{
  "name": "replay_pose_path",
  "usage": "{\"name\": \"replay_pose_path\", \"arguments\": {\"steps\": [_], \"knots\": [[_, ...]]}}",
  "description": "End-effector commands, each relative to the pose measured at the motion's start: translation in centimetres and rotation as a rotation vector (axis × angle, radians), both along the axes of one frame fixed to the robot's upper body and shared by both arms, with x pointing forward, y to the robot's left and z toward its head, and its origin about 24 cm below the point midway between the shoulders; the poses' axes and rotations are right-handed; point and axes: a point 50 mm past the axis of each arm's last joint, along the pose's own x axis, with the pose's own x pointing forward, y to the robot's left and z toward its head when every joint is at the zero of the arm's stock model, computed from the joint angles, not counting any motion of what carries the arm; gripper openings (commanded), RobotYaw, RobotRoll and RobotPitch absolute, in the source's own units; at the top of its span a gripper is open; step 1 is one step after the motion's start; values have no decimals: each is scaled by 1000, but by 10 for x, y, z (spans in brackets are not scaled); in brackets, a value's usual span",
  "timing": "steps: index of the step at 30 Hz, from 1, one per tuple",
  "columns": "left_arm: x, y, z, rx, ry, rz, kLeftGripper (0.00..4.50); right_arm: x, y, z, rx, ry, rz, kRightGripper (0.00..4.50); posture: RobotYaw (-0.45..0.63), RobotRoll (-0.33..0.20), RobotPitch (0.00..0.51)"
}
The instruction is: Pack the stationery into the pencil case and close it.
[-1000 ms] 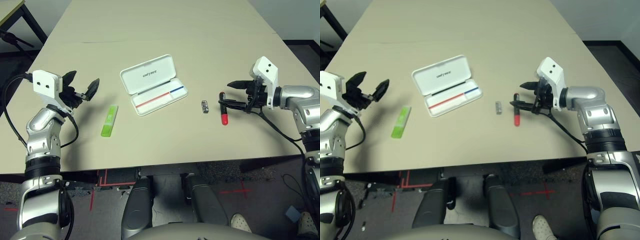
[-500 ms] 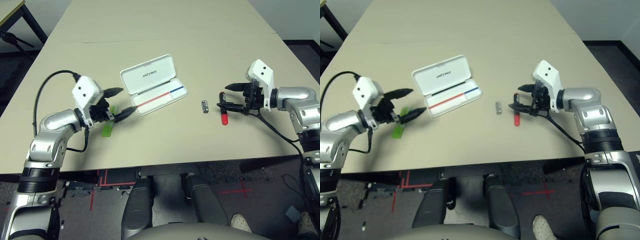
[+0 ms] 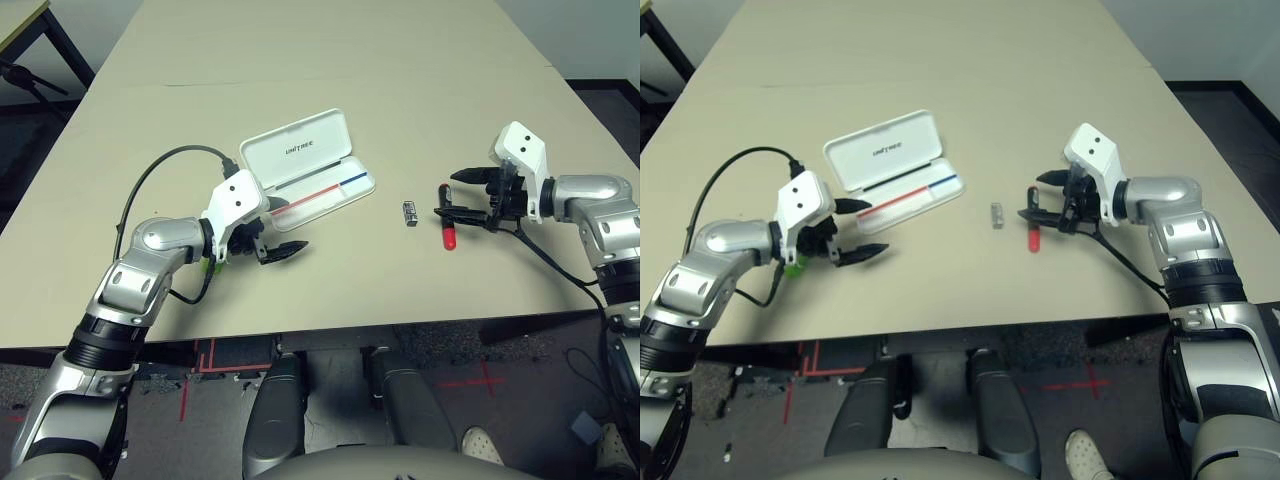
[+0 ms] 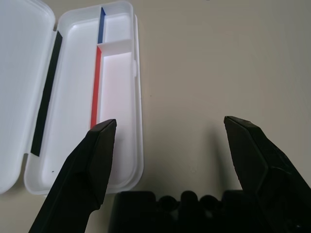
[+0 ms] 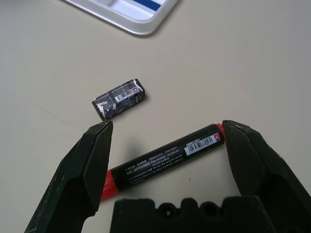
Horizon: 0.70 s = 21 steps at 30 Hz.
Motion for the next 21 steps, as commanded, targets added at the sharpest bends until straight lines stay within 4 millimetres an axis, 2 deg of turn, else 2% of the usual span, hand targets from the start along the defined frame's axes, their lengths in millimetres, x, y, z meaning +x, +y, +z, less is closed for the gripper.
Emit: {"name": "replay_pose_path", "arguments": {"steps": [1,16,19,21], "knots": [[4,-1,-8,31,34,5,4462,-2,-1,-4,-18,3,-2,4500,-13,0,182],[11,-5,-20,86,102,7,4462,-7,-7,-3,-22,-26,-36,4500,-59,0,182],[11,-5,-21,95,118,-4,3837,-8,-8,-2,-23,-33,-45,4500,-66,0,184],[11,-5,-22,99,119,-8,3089,-8,-9,-2,-24,-37,-49,4500,-68,0,185]]}}
